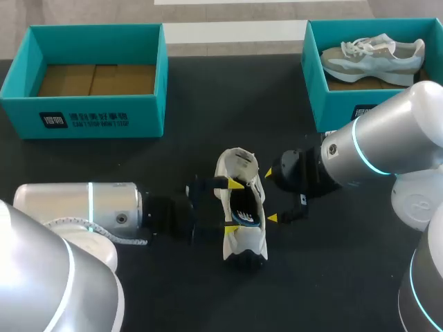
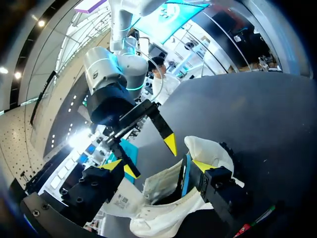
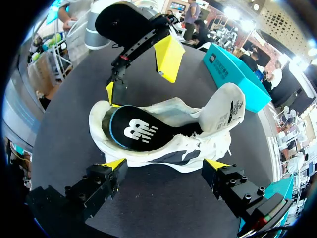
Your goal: Take the shoe out of the shoebox, open the shoe tongue, remove and reinsert the insole, then place the shoe into the shoebox
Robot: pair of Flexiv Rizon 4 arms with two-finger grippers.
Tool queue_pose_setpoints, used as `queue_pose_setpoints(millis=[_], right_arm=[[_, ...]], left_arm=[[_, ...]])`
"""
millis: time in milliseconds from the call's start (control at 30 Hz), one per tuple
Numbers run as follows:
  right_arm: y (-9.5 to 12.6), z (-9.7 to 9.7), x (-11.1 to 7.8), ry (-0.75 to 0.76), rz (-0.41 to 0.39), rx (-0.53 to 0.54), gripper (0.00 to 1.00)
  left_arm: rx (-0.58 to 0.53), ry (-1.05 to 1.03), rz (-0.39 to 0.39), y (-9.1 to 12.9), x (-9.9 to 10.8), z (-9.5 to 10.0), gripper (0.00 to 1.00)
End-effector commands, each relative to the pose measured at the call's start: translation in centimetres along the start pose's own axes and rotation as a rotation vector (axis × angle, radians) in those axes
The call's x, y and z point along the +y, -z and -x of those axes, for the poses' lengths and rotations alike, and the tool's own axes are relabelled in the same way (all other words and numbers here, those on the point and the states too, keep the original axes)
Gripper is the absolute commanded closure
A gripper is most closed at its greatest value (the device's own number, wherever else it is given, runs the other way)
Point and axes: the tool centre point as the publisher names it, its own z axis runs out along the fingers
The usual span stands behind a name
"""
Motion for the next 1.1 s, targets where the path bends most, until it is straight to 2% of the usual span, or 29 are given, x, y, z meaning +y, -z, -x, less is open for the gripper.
queue_pose_setpoints(millis=[33, 267, 400, 533, 967, 1100], right_arm=[[0.0, -0.1, 0.0, 0.000, 0.000, -0.003, 0.00], [0.0, -0.1, 0.0, 0.000, 0.000, -0.003, 0.00], [0.0, -0.1, 0.0, 0.000, 0.000, -0.003, 0.00], [0.0, -0.1, 0.0, 0.000, 0.000, -0.003, 0.00], [0.0, -0.1, 0.0, 0.000, 0.000, -0.003, 0.00], [0.0, -0.1, 0.0, 0.000, 0.000, -0.003, 0.00]], left_arm=[[0.036, -0.006, -0.005, 1.6, -0.9, 1.2, 0.01], [0.122, -0.021, -0.029, 2.2, -1.8, 3.2, 0.00], [0.229, -0.040, -0.070, 2.2, -1.8, 4.1, 0.00], [0.341, -0.086, -0.066, 2.5, -1.4, 5.1, 0.00], [0.862, -0.235, -0.102, 2.5, -0.4, 8.2, 0.00], [1.067, -0.254, -0.098, 2.3, -0.4, 8.9, 0.00]])
